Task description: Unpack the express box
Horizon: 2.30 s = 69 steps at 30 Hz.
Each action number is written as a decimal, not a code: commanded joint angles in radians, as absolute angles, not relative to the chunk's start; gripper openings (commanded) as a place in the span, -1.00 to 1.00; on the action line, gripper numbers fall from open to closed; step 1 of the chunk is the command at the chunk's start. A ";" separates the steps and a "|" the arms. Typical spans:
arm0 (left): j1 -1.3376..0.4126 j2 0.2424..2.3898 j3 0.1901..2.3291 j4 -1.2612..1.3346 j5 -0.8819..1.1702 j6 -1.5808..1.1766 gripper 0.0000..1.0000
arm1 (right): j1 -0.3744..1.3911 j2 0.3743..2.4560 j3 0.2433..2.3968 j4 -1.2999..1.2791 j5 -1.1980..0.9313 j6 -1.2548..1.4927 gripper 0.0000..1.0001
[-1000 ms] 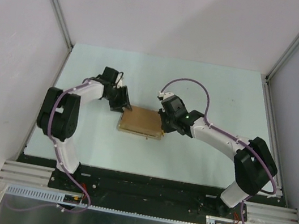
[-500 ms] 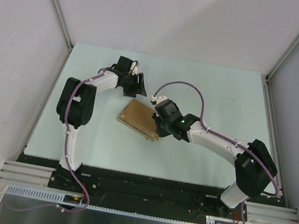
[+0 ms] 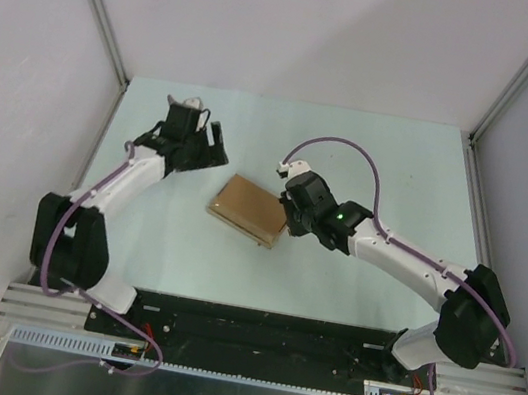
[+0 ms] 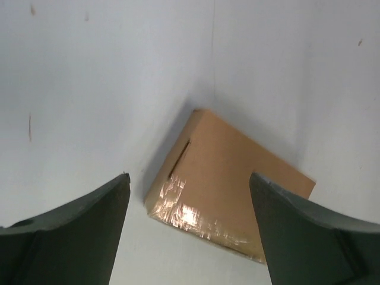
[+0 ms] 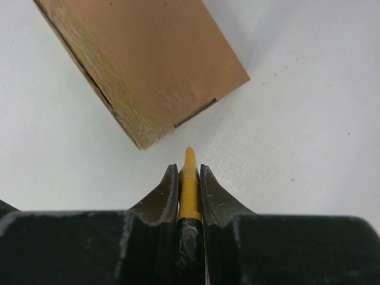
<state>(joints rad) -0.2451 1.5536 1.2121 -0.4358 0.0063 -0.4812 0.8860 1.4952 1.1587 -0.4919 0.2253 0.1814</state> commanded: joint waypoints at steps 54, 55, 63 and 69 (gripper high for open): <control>-0.242 2.020 1.223 -0.195 0.486 -0.623 0.00 | 0.876 1.828 1.333 0.087 0.264 0.307 -1.00; -0.239 2.022 1.218 -0.195 0.492 -0.627 0.00 | 0.879 1.835 1.333 0.087 0.261 0.320 -1.00; -0.233 2.025 1.215 -0.195 0.511 -0.603 0.13 | 0.894 1.878 1.348 0.083 0.287 0.363 -1.00; -0.218 2.040 1.209 -0.204 0.511 -0.603 0.18 | 0.897 1.879 1.356 0.066 0.316 0.371 -1.00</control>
<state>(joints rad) -0.2276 2.0148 1.2385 -0.1410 0.5179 -0.6209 0.8909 1.8851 1.3075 0.0494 0.2680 0.3485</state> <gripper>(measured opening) 0.584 0.150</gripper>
